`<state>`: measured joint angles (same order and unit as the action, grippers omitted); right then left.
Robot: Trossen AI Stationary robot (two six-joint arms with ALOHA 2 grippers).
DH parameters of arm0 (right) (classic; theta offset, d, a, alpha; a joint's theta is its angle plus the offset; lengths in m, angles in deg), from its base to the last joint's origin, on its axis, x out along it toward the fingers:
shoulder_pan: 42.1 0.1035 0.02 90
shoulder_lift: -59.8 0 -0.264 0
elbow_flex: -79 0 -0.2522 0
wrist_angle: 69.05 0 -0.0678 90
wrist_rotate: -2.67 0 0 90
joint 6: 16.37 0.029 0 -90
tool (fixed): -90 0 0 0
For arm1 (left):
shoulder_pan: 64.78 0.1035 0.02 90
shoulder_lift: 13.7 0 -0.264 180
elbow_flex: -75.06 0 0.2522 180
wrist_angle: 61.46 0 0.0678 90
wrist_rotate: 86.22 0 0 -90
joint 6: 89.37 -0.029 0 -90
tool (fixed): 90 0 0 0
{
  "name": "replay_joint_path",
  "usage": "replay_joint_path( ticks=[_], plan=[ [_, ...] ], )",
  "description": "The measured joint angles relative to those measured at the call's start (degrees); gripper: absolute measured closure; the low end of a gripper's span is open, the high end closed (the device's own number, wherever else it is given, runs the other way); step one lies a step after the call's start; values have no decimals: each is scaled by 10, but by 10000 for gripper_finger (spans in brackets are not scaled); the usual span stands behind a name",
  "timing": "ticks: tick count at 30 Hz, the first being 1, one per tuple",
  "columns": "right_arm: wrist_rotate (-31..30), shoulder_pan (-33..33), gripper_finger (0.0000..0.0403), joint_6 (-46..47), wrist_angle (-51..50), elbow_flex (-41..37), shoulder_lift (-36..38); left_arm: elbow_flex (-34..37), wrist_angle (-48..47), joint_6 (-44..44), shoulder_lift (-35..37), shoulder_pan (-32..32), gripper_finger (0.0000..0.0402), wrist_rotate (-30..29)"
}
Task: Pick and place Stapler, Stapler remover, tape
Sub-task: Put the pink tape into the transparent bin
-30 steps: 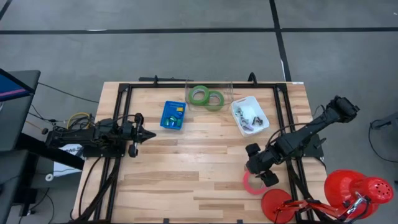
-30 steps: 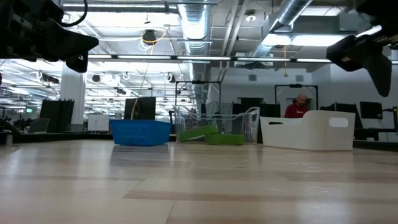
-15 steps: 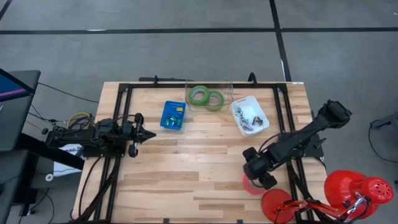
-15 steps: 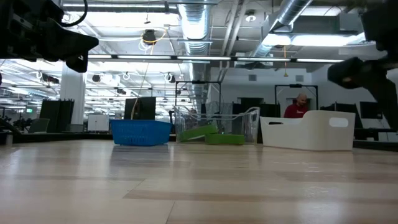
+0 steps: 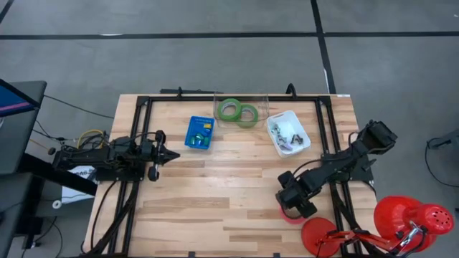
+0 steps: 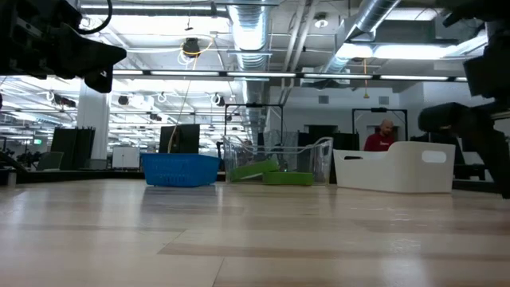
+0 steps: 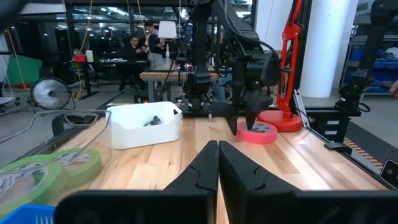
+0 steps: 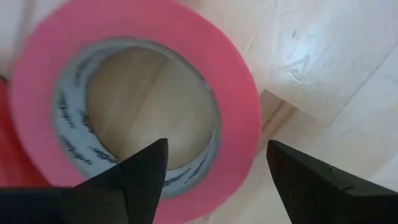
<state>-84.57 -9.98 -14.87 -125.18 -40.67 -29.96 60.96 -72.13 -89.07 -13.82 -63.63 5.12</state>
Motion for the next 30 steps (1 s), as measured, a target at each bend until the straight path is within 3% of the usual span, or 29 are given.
replay_joint_path(
  ticks=[9,22,30],
  plan=[
    [-14,0,151,0,-1,0,-14,0,0,0,0,0,398,0],
    [-13,0,261,5,0,0,-14,0,0,0,0,0,398,0],
    [-13,0,294,5,0,0,-14,0,0,0,0,0,398,0]
  ],
)
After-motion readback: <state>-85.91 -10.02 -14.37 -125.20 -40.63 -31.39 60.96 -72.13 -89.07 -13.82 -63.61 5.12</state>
